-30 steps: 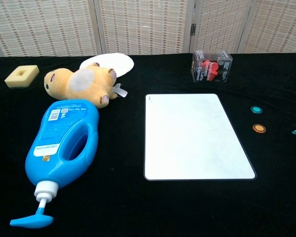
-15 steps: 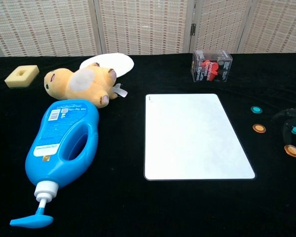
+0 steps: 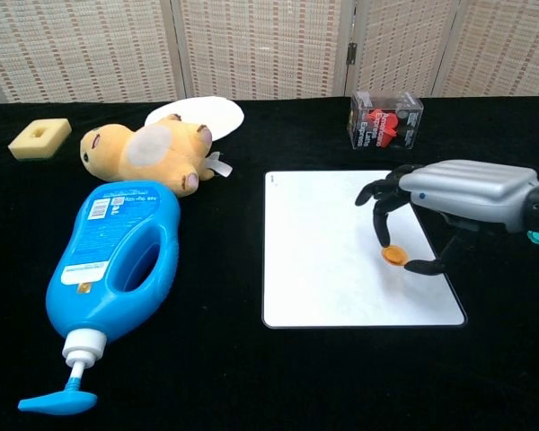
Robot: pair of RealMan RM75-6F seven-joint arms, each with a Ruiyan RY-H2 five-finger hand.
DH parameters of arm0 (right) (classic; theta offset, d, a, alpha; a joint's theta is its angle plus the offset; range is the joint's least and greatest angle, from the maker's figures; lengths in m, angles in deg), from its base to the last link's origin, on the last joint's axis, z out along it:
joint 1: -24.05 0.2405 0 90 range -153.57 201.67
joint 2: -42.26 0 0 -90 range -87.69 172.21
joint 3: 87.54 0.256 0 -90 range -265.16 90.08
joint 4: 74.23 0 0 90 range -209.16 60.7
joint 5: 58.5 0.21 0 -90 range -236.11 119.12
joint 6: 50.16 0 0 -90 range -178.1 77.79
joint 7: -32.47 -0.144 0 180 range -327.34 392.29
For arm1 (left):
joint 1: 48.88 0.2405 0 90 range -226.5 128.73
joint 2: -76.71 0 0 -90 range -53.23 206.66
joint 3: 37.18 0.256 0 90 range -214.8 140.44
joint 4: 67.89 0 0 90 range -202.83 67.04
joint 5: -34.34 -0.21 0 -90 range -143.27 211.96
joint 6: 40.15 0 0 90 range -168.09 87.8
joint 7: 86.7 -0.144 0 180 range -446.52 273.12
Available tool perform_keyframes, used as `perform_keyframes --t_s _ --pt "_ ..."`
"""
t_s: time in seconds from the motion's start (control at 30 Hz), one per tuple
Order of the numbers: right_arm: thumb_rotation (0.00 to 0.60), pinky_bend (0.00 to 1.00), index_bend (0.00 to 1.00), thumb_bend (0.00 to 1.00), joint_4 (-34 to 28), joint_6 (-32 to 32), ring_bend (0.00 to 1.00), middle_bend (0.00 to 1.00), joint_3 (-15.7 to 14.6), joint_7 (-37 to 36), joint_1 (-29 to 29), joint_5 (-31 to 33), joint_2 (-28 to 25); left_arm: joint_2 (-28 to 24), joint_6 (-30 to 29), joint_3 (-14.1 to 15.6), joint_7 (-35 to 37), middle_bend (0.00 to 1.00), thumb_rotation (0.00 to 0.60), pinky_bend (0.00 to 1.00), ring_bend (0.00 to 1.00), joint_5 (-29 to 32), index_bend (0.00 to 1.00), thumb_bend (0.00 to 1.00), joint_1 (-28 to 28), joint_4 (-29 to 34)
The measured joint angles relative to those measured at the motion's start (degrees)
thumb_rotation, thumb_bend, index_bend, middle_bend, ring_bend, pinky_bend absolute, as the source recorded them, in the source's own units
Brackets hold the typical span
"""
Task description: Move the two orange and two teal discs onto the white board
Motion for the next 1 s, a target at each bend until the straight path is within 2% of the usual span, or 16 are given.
perform_keyframes --t_s 0.3,0.43,0.57,0.67,0.83,1.0 --pt "0.6 0.0 0.53 0.4 -1.77 -2.27 0.12 0.16 0.4 9.19 3.5 6.43 3.01 0.31 -0.12 0.04 0.84 0.0 0.6 0.0 0.01 0.12 0.0 0.09 0.25 -0.74" --pt "0.6 0.0 0.42 0.4 -1.77 -2.23 0.1 0.14 -0.21 10.75 4.37 7.73 4.11 0.4 -0.22 0.03 1.15 0.0 0.6 0.0 0.01 0.04 0.0 0.09 0.31 -1.01" --pt "0.6 0.0 0.26 0.4 -1.83 -1.8 0.08 0.13 -0.92 11.27 4.7 8.11 4.46 0.46 -0.21 0.05 1.39 0.0 0.6 0.0 0.01 0.11 0.0 0.09 0.39 -1.2" --pt "0.6 0.0 0.21 0.4 -1.9 -0.84 0.08 0.13 -1.29 11.16 4.51 8.13 4.24 0.47 -0.23 0.0 1.56 0.0 0.6 0.0 0.01 0.11 0.0 0.09 0.39 -1.24" --pt "0.6 0.0 0.2 0.4 -2.0 2.33 0.08 0.13 -1.44 9.97 3.23 8.08 2.74 0.48 -0.39 -0.1 1.71 0.0 0.6 0.0 0.01 -0.26 0.0 0.09 0.27 -1.18" --pt "0.6 0.0 0.26 0.4 0.09 5.99 0.08 0.13 -1.0 6.25 0.72 9.46 -0.61 0.39 -0.16 -0.14 1.61 0.0 0.6 0.0 0.01 -0.29 0.0 0.09 0.13 -0.95"
